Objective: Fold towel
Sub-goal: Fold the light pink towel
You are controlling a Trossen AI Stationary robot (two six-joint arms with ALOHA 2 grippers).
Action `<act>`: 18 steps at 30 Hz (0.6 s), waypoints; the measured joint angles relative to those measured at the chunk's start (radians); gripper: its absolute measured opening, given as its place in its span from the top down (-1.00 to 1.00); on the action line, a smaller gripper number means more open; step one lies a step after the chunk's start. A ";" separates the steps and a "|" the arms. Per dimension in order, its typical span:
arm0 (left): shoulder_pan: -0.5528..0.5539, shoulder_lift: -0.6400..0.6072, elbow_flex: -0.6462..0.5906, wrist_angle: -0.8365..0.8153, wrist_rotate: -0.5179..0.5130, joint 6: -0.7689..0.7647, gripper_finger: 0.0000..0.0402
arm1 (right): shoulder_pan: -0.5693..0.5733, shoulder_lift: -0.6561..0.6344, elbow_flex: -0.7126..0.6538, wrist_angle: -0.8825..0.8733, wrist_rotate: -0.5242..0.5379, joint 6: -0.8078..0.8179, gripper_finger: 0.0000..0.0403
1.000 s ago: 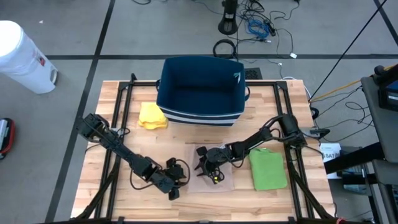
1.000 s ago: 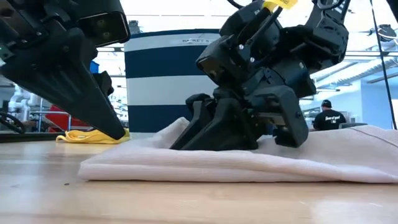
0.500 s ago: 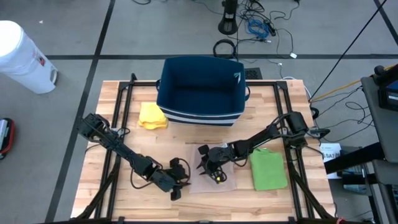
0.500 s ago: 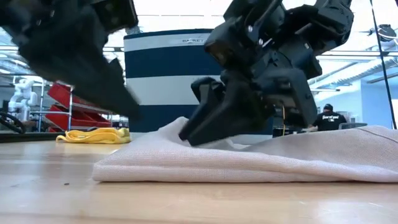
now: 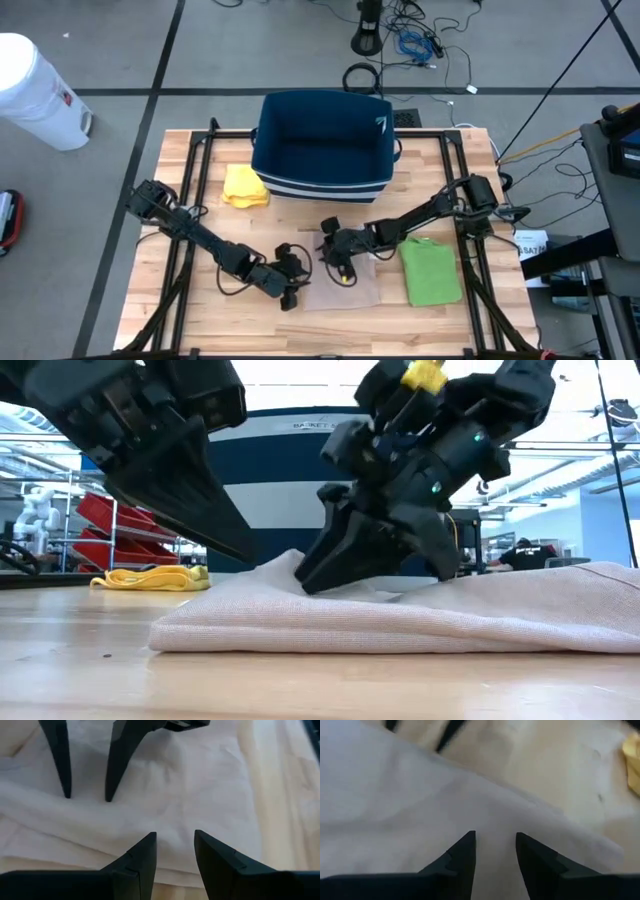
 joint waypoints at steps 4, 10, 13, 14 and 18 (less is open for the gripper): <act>0.002 0.000 0.000 -0.002 -0.011 -0.002 0.32 | -0.027 0.003 -0.001 0.011 -0.008 0.010 0.37; 0.002 0.000 0.000 0.004 -0.011 0.001 0.32 | -0.082 0.041 0.000 0.150 -0.113 0.020 0.37; 0.002 0.000 0.000 0.004 -0.011 0.003 0.32 | -0.111 0.094 0.000 0.209 -0.167 0.056 0.37; 0.002 0.000 0.000 0.004 -0.011 0.005 0.32 | -0.116 0.109 0.000 0.213 -0.170 0.060 0.37; 0.011 0.000 0.000 0.004 -0.012 0.006 0.32 | -0.123 0.144 0.001 0.254 -0.197 0.062 0.37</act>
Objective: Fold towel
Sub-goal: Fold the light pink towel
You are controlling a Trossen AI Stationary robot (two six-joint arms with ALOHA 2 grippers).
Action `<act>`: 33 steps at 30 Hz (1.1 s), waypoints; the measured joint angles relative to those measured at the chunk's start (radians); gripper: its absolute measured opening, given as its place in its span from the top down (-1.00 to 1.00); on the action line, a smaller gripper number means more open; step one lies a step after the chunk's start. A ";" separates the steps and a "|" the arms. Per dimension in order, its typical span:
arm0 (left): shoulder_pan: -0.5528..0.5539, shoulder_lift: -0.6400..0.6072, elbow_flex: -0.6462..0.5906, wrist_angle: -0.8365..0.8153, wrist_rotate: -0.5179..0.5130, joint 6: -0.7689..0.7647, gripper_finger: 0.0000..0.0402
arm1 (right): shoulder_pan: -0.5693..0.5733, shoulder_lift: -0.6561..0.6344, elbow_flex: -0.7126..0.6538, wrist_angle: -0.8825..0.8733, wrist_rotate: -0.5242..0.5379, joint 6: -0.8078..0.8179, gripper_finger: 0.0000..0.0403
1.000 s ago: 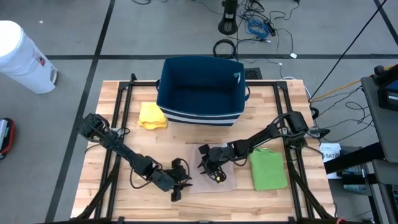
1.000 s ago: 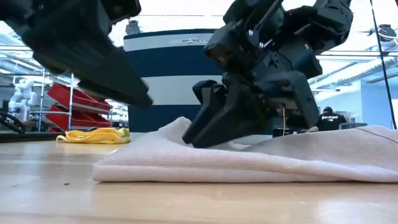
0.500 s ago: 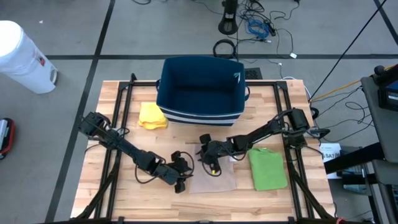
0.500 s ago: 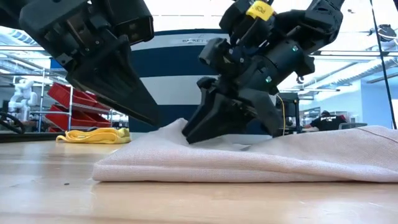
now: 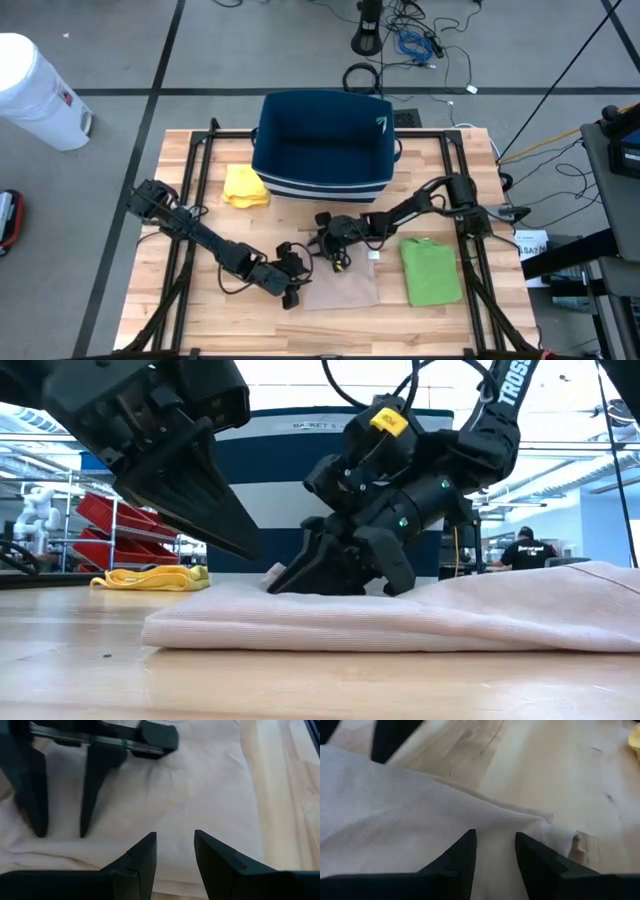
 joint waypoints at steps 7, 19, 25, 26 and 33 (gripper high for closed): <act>0.045 0.000 0.000 0.000 -0.003 0.020 0.32 | 0.041 -0.075 -0.002 -0.023 -0.015 -0.042 0.37; 0.108 0.000 0.000 -0.018 0.025 0.056 0.32 | 0.057 -0.370 0.000 -0.612 0.114 0.008 0.37; 0.130 0.000 0.000 -0.039 0.045 0.056 0.32 | 0.057 -0.396 -0.001 -0.913 0.112 0.140 0.37; 0.134 0.002 0.000 -0.042 0.055 0.056 0.32 | 0.058 -0.393 -0.001 -0.949 0.112 0.160 0.37; 0.161 0.098 0.004 -0.008 0.136 0.049 0.32 | 0.061 -0.381 -0.002 -1.057 0.112 0.210 0.37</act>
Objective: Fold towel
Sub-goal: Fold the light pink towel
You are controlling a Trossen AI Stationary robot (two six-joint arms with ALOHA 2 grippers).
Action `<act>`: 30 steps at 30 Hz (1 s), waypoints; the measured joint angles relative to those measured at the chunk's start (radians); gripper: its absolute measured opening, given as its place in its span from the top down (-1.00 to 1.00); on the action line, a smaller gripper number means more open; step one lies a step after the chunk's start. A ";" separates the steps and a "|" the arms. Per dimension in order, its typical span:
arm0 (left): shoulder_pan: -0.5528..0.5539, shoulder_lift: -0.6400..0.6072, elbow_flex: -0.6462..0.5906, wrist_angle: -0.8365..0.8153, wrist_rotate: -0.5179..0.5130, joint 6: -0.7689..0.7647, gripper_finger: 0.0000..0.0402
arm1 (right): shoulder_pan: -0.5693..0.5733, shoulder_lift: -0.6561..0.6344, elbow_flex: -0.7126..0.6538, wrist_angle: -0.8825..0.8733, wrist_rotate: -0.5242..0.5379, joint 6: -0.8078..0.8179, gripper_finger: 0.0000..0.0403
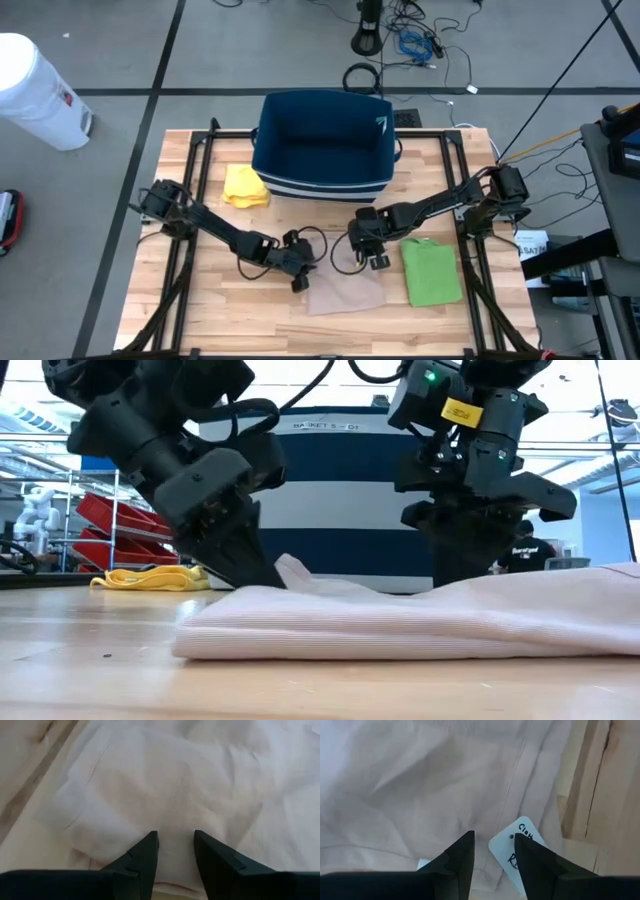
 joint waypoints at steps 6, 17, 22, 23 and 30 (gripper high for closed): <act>0.000 0.030 0.001 0.030 -0.008 -0.009 0.32 | 0.001 0.000 -0.003 0.003 0.000 -0.011 0.37; -0.001 0.032 -0.001 0.029 -0.002 -0.004 0.32 | -0.004 0.038 -0.004 0.048 -0.004 -0.047 0.56; -0.008 0.033 -0.002 0.027 -0.003 -0.018 0.32 | -0.003 0.073 0.000 0.042 0.002 -0.085 0.73; -0.010 0.033 -0.002 0.027 -0.002 -0.018 0.32 | -0.003 0.073 0.000 0.041 0.009 -0.088 0.77; -0.014 0.034 -0.002 0.026 -0.001 -0.019 0.32 | 0.005 0.007 -0.007 -0.011 0.080 -0.127 0.99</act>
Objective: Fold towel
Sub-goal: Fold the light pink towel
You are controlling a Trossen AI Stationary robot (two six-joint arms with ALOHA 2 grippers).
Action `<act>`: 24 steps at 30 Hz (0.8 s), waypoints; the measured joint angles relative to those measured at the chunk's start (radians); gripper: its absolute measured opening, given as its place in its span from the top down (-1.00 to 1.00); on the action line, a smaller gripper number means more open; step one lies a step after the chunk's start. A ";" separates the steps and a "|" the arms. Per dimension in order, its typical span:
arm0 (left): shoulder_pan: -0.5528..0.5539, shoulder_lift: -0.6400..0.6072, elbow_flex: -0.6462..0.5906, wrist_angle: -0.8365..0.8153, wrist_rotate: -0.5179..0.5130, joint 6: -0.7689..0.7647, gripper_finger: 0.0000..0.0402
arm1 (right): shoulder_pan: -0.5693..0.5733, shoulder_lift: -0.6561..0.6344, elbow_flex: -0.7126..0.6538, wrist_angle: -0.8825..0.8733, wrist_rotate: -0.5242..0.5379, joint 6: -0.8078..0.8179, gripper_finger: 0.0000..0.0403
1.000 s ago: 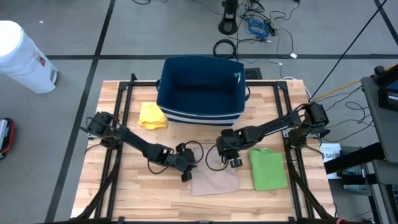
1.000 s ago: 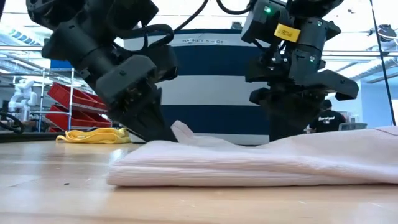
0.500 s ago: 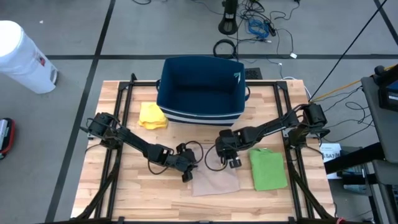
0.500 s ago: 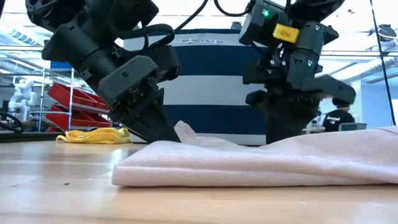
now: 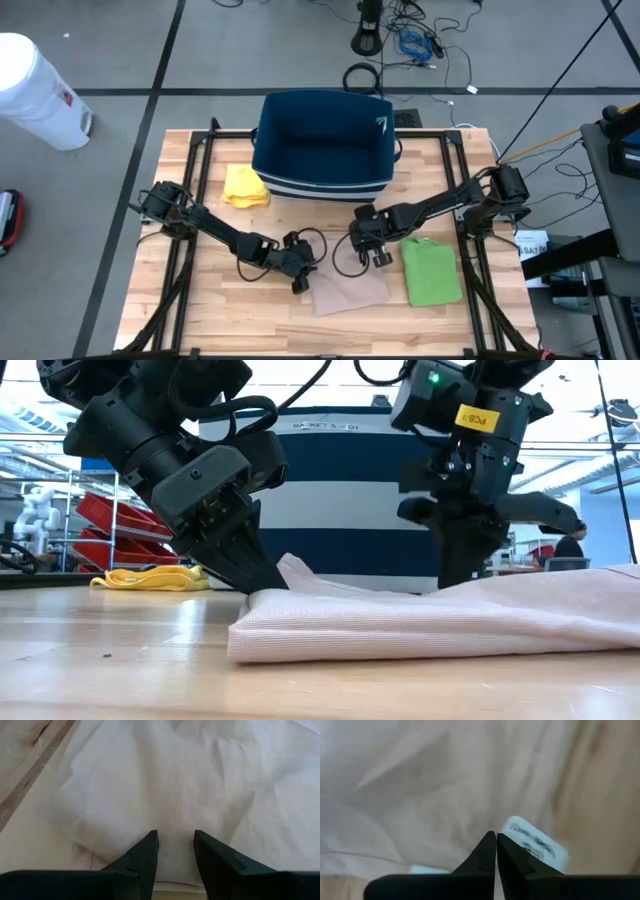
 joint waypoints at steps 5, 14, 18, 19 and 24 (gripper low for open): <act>0.000 0.000 0.000 0.000 0.000 0.000 0.32 | -0.010 -0.037 0.000 -0.026 0.034 -0.014 1.00; 0.000 0.001 -0.001 0.000 0.001 -0.001 0.32 | -0.008 -0.038 0.001 -0.020 0.044 -0.009 0.97; 0.000 0.001 -0.001 0.000 0.001 -0.001 0.32 | 0.028 -0.079 0.001 -0.045 -0.045 0.050 0.84; 0.000 0.001 -0.001 0.000 0.001 -0.001 0.32 | 0.042 -0.098 0.002 -0.054 -0.071 0.069 0.78; 0.000 -0.004 -0.001 0.000 0.000 0.021 0.32 | 0.128 -0.175 0.002 -0.065 -0.140 0.197 0.46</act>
